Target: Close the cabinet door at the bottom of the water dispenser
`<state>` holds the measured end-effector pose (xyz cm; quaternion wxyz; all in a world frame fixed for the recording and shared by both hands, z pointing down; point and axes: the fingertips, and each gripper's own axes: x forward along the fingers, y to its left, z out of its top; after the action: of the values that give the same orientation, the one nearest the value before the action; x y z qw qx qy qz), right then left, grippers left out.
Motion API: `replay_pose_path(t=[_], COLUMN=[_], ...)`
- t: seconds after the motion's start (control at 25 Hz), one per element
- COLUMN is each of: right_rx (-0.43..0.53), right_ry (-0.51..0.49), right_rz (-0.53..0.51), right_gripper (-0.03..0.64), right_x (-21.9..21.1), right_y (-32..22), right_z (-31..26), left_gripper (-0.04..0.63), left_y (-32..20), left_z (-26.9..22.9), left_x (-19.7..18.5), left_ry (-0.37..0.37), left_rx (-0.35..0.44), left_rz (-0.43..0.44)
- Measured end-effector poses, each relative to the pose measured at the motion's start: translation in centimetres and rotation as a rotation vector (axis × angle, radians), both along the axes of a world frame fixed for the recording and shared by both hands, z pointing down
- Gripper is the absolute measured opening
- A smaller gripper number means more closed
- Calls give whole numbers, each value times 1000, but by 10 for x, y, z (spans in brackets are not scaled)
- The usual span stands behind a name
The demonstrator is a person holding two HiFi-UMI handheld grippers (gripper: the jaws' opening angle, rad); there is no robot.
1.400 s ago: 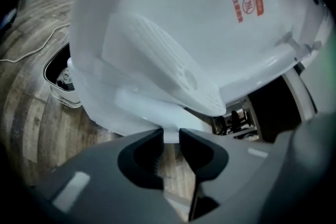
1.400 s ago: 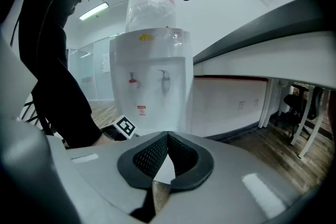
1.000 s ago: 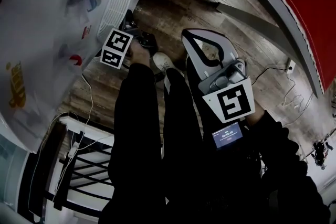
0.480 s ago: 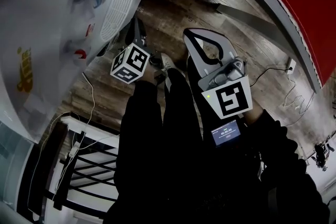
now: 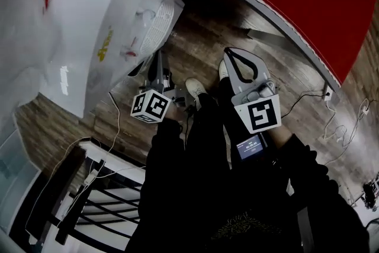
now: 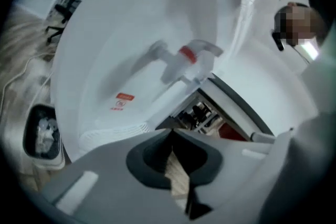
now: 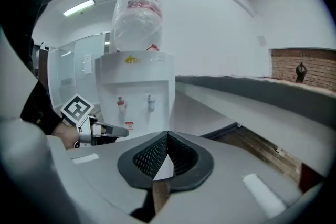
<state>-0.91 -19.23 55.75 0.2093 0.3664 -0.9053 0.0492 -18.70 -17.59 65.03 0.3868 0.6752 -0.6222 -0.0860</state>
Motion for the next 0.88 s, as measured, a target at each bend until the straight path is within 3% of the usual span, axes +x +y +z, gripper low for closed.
replay_pose_path(t=[0.12, 0.28, 0.44, 0.56, 0.64, 0.76, 0.88], right_rx=[-10, -72, 43, 20, 30, 73, 115], right_ry=[-63, -152, -210, -222, -245, -334, -374], right_rz=[73, 140, 103, 130, 151, 163, 124], right_gripper=[-5, -5, -5, -5, -5, -5, -5], right_x=[12, 17, 10, 14, 15, 14, 7], right_y=[8, 20, 16, 20, 14, 12, 21], right_z=[-34, -97, -174, -214, -241, -283, -311], left_gripper=[8, 8, 8, 8, 8, 8, 8], left_y=[25, 50, 53, 59, 53, 46, 48], left_z=[-33, -105, -183, -241, -281, -330, -368], left_x=[19, 26, 26, 24, 23, 26, 28], left_ry=[-195, -358, -445, -477, -476, -534, -573], left_rx=[-56, -42, 12, 41, 111, 226, 313], left_rz=[147, 191, 159, 112, 101, 137, 127])
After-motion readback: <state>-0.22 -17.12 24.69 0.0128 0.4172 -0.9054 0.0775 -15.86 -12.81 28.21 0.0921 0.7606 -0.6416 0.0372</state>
